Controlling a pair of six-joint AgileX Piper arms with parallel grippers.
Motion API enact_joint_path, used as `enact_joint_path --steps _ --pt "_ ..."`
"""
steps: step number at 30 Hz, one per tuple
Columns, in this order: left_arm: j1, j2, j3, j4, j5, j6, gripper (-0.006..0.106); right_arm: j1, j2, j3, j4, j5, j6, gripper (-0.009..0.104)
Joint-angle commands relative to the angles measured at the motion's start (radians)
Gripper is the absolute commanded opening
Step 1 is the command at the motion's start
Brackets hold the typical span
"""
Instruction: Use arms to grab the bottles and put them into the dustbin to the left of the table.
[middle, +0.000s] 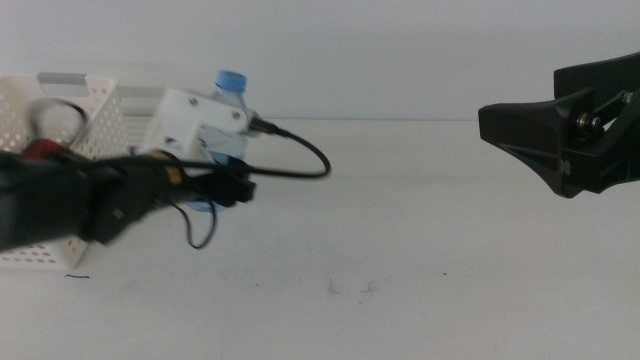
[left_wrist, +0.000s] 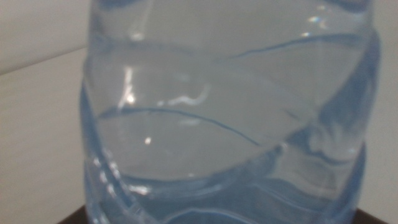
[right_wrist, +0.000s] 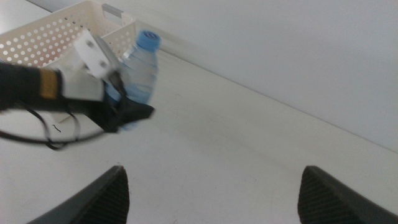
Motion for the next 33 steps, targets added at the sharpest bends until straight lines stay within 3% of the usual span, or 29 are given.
enact_joint_path --steps 1,6,10,13,18,27,30,33 --pt "0.023 -0.109 -0.044 -0.014 0.17 0.024 -0.002 0.002 -0.004 -0.005 -0.002 0.0 -0.002 0.09" --pt "0.23 -0.139 -0.34 -0.034 0.747 0.172 -0.002 0.002 -0.004 -0.005 -0.002 0.0 -0.002 0.09" --pt "0.434 -0.049 -0.571 -0.103 0.96 0.276 -0.002 0.002 -0.004 -0.005 -0.002 -0.001 -0.002 0.09" --pt "0.534 0.038 -0.708 -0.219 1.064 0.427 -0.002 0.002 -0.004 -0.005 -0.002 -0.001 -0.002 0.09" --pt "0.606 0.164 -0.783 -0.364 1.104 0.518 -0.002 0.002 -0.004 -0.005 -0.002 -0.001 -0.002 0.09" --pt "0.608 0.29 -0.781 -0.297 1.08 0.534 -0.001 0.002 -0.004 -0.005 -0.002 -0.001 -0.002 0.09" --pt "0.608 0.31 -0.781 -0.298 1.059 0.515 0.01 0.002 -0.004 -0.005 -0.002 -0.001 -0.002 0.09" --pt "0.608 0.322 -0.781 -0.293 1.051 0.473 0.039 0.002 -0.004 -0.005 -0.002 -0.001 -0.002 0.09"
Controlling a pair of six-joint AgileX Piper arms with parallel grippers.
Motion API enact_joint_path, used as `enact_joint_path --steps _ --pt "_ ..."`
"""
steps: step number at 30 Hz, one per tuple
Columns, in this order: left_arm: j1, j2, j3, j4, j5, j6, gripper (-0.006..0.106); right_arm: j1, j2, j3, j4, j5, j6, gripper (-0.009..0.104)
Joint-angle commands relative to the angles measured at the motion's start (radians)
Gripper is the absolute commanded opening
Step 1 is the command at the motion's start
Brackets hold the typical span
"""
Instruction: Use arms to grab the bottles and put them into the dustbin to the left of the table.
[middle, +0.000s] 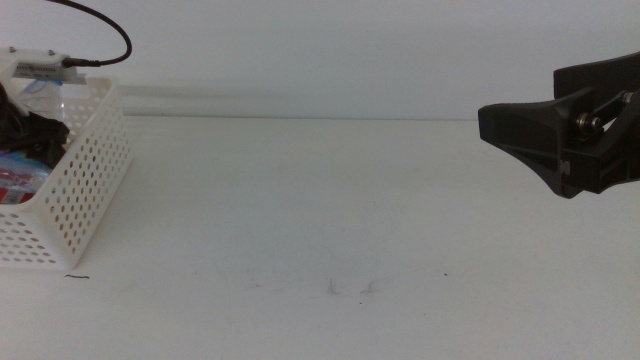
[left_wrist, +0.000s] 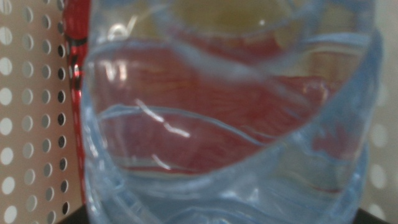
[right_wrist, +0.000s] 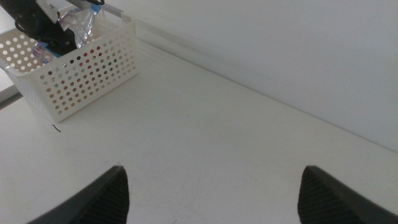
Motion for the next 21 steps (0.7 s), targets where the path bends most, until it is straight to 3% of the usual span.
enact_joint_path --steps 1,4,5,10,14,21 --pt "0.003 -0.008 -0.016 0.006 -0.03 -0.033 0.051 0.002 -0.004 -0.005 -0.002 -0.001 -0.002 0.09" --pt "0.001 -0.009 -0.016 0.025 -0.011 -0.03 0.087 0.002 -0.004 -0.005 -0.002 -0.001 -0.002 0.09" --pt "0.001 -0.011 -0.016 0.031 -0.002 -0.03 0.094 0.002 -0.004 -0.005 -0.002 -0.001 -0.002 0.09" --pt "0.001 -0.057 -0.016 0.017 0.101 -0.045 0.094 0.002 -0.004 -0.005 -0.002 -0.001 -0.002 0.09" --pt "-0.005 -0.165 0.028 -0.059 0.153 -0.04 0.094 0.002 -0.004 -0.005 -0.002 -0.001 -0.002 0.09" --pt "-0.041 -0.568 0.335 -0.224 -0.009 0.012 0.094 0.002 -0.004 -0.005 -0.002 -0.001 -0.002 0.09"
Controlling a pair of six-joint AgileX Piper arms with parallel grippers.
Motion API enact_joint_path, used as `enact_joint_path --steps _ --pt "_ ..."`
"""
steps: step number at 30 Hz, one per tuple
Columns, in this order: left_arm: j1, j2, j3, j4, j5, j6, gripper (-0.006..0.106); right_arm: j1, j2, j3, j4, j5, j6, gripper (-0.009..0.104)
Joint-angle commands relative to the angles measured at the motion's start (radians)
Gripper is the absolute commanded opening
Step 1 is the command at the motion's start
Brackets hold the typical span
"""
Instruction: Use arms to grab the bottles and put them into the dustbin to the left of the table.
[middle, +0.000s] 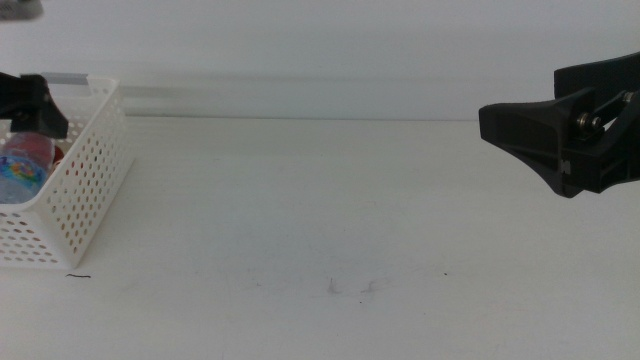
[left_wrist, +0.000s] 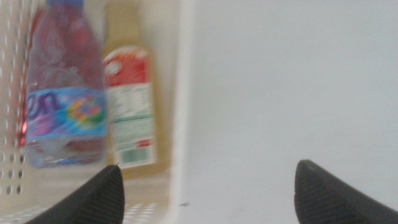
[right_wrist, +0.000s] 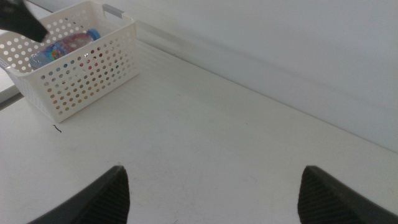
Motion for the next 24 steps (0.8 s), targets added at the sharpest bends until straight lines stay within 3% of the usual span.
enact_joint_path --steps 1,11,24 --pt "-0.026 -0.169 0.124 -0.076 -0.083 0.06 0.094 0.0 -0.004 -0.005 -0.002 -0.001 -0.002 0.09" --pt "-0.102 -0.718 0.502 -0.102 -0.5 0.081 0.094 0.0 -0.004 -0.005 -0.002 -0.001 -0.002 0.09" --pt "-0.102 -0.84 0.539 -0.158 -0.485 0.059 0.094 0.0 -0.004 -0.005 -0.002 -0.001 -0.002 0.09"
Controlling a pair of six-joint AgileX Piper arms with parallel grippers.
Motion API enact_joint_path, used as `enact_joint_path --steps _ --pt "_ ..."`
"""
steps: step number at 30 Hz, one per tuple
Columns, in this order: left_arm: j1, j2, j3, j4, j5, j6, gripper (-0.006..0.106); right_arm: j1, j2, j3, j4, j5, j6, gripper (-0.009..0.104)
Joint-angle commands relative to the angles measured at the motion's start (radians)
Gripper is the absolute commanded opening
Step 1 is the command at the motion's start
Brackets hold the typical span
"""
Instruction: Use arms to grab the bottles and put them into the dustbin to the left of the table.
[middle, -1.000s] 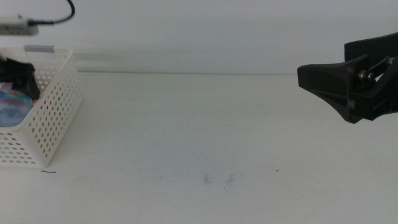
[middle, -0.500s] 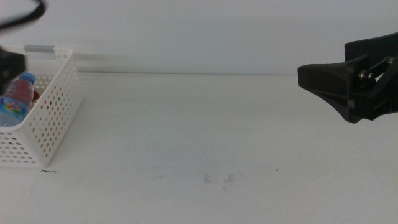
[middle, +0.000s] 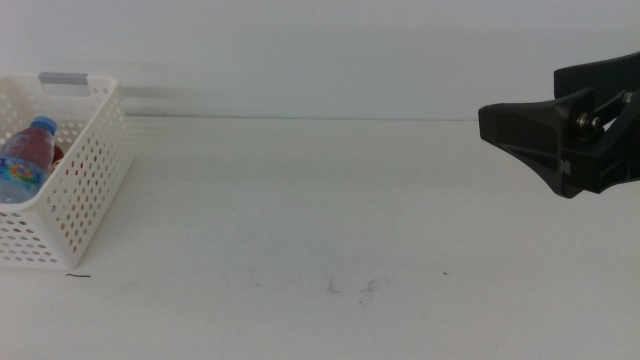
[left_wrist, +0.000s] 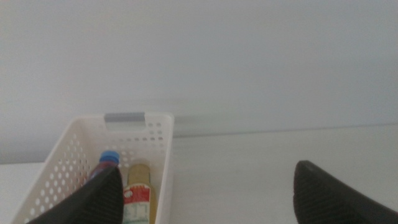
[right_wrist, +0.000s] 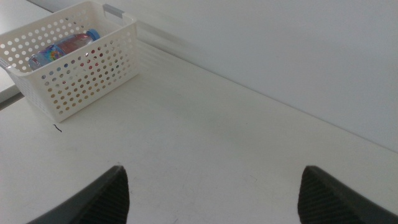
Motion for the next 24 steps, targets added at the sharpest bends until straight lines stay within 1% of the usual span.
enact_joint_path --steps 1,4,5,10,12,14,17,18,20,24 --pt "-0.008 -0.005 0.005 -0.017 0.012 -0.002 0.094 0.0 -0.004 -0.005 -0.002 -0.001 -0.002 0.09" --pt "-0.008 -0.005 0.005 -0.015 0.039 0.0 0.094 0.0 -0.004 -0.005 -0.002 -0.001 -0.002 0.09" --pt "-0.016 -0.005 0.005 -0.028 0.056 0.0 0.094 0.0 -0.004 -0.005 -0.002 -0.001 -0.002 0.09" --pt "-0.051 0.007 0.017 -0.035 0.023 -0.002 0.094 0.0 -0.004 -0.005 0.0 -0.002 -0.002 0.09" --pt "-0.083 -0.022 0.027 0.058 -0.019 -0.065 0.094 0.0 -0.004 -0.005 -0.003 -0.002 -0.002 0.09" --pt "-0.134 -0.055 0.046 0.15 -0.082 -0.176 0.094 0.0 -0.004 -0.005 -0.001 0.0 -0.002 0.09" --pt "-0.193 -0.097 0.073 0.315 -0.17 -0.316 0.094 0.0 -0.004 -0.005 -0.001 0.0 -0.002 0.09" --pt "-0.2 -0.105 0.075 0.347 -0.183 -0.357 0.094 0.0 -0.004 -0.005 -0.001 0.0 -0.002 0.09" --pt "-0.207 -0.114 0.077 0.391 -0.186 -0.432 0.094 0.0 -0.004 -0.005 -0.001 0.002 -0.002 0.09" --pt "-0.207 -0.116 0.075 0.401 -0.196 -0.423 0.094 0.0 -0.004 -0.005 -0.001 0.002 -0.002 0.09"
